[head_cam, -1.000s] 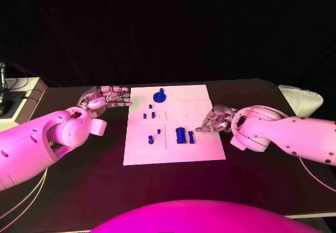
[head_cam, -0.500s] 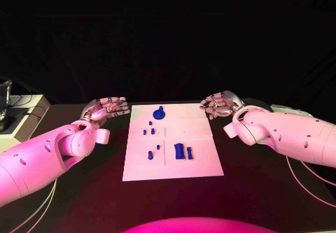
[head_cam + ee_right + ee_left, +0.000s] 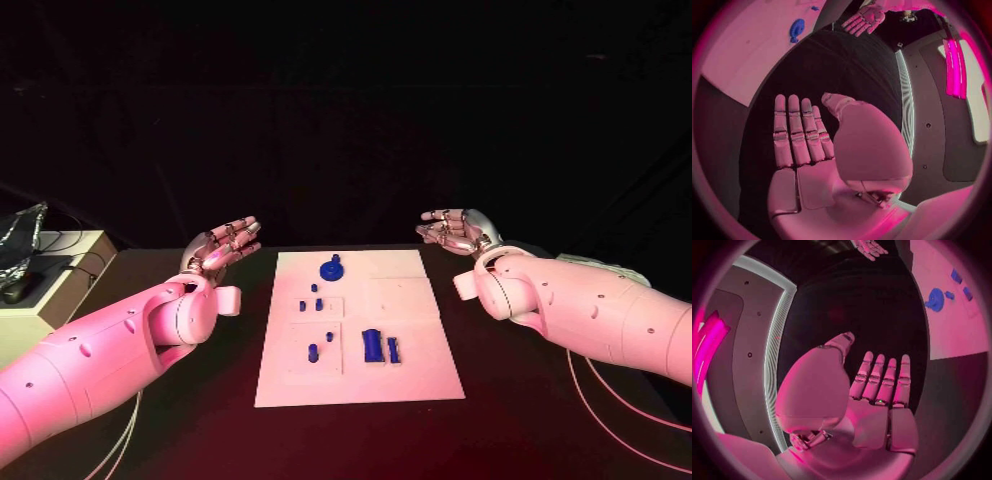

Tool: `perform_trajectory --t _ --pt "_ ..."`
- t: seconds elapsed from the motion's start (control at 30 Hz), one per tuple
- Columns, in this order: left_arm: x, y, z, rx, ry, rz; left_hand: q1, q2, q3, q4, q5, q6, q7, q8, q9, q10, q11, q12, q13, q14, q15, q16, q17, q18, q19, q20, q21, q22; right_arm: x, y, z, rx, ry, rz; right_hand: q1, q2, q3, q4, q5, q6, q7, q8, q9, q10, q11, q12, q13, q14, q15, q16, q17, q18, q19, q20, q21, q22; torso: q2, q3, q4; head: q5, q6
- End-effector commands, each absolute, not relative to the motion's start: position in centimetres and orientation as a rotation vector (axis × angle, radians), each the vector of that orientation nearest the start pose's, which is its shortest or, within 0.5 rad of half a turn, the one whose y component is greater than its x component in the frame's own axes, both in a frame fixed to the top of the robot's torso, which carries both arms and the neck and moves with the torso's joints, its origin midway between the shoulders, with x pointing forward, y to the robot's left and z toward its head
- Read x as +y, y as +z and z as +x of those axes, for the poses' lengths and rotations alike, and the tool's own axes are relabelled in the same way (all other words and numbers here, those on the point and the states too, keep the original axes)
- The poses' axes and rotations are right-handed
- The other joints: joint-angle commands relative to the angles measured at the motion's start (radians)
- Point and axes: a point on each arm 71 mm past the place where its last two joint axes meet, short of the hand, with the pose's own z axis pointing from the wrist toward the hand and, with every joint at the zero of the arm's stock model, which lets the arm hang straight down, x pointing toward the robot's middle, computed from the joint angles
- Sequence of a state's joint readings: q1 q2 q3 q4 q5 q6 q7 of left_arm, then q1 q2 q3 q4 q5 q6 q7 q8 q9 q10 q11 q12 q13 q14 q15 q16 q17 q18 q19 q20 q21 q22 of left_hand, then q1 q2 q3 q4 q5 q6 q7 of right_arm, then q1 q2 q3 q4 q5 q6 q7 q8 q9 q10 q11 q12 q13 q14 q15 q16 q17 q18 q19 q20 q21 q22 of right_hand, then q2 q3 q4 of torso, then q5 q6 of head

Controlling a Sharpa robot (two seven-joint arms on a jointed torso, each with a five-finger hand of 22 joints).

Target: Assemble the parts on the task board

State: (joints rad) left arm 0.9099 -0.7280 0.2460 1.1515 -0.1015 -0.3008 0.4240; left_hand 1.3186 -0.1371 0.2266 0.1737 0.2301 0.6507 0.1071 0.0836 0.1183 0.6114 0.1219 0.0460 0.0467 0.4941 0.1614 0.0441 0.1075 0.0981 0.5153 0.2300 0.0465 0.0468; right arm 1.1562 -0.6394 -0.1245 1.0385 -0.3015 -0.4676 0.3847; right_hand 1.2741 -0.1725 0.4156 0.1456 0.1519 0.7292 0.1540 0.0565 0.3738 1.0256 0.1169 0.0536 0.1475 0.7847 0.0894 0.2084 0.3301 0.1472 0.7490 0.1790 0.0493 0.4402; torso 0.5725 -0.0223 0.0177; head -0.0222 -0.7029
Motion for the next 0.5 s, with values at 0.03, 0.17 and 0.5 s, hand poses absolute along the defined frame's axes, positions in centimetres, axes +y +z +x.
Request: perform_trajectory --t 0.03,0.17,0.5 --pt "28.0 -25.8 52.0 1.208 -1.330 -1.290 -0.418 0.137 -0.227 -0.174 -0.230 -0.651 -0.107 -0.084 -0.118 -0.611 -0.122 -0.046 -0.047 -0.494 -0.161 -0.044 -0.107 -0.098 -0.515 -0.230 -0.046 -0.047 -26.0 -24.6 54.6 1.408 1.017 0.872 -0.403 0.173 -0.416 -0.146 -0.152 -0.729 -0.154 -0.057 -0.374 -0.324 -0.117 -0.054 -0.147 -0.785 -0.089 -0.208 -0.330 -0.147 -0.749 -0.179 -0.049 -0.440 0.000 0.0006 -0.0011 0.000 0.003" --pt "26.9 -25.3 51.6 1.206 -1.322 -1.280 -0.565 0.137 -0.227 -0.174 -0.230 -0.651 -0.107 -0.084 -0.118 -0.611 -0.122 -0.046 -0.047 -0.494 -0.161 -0.044 -0.107 -0.098 -0.515 -0.230 -0.046 -0.047 -25.2 -24.6 53.9 1.385 1.046 0.905 -0.544 0.173 -0.416 -0.146 -0.152 -0.729 -0.154 -0.057 -0.374 -1.026 -0.117 -0.054 -0.147 -0.785 -0.089 -0.208 -0.330 -0.147 -0.749 -0.179 -0.049 -0.440 -0.007 0.0062 -0.0053 0.005 0.028" --pt "21.7 -23.3 48.6 1.207 -1.270 -1.233 -1.319 0.137 -0.227 -0.174 -0.230 -0.651 -0.107 -0.084 -0.118 -0.611 -0.122 -0.046 -0.047 -0.494 -0.161 -0.044 -0.107 -0.098 -0.515 -0.230 -0.046 -0.047 -21.6 -23.7 49.7 1.279 1.168 1.079 -1.274 0.173 -0.416 -0.146 -0.152 -0.729 -0.154 -0.057 -0.374 -1.026 -0.117 -0.054 -0.147 -0.785 -0.089 -0.208 -0.330 -0.147 -0.749 -0.179 -0.049 -0.440 -0.028 0.0218 -0.0173 0.022 0.101"
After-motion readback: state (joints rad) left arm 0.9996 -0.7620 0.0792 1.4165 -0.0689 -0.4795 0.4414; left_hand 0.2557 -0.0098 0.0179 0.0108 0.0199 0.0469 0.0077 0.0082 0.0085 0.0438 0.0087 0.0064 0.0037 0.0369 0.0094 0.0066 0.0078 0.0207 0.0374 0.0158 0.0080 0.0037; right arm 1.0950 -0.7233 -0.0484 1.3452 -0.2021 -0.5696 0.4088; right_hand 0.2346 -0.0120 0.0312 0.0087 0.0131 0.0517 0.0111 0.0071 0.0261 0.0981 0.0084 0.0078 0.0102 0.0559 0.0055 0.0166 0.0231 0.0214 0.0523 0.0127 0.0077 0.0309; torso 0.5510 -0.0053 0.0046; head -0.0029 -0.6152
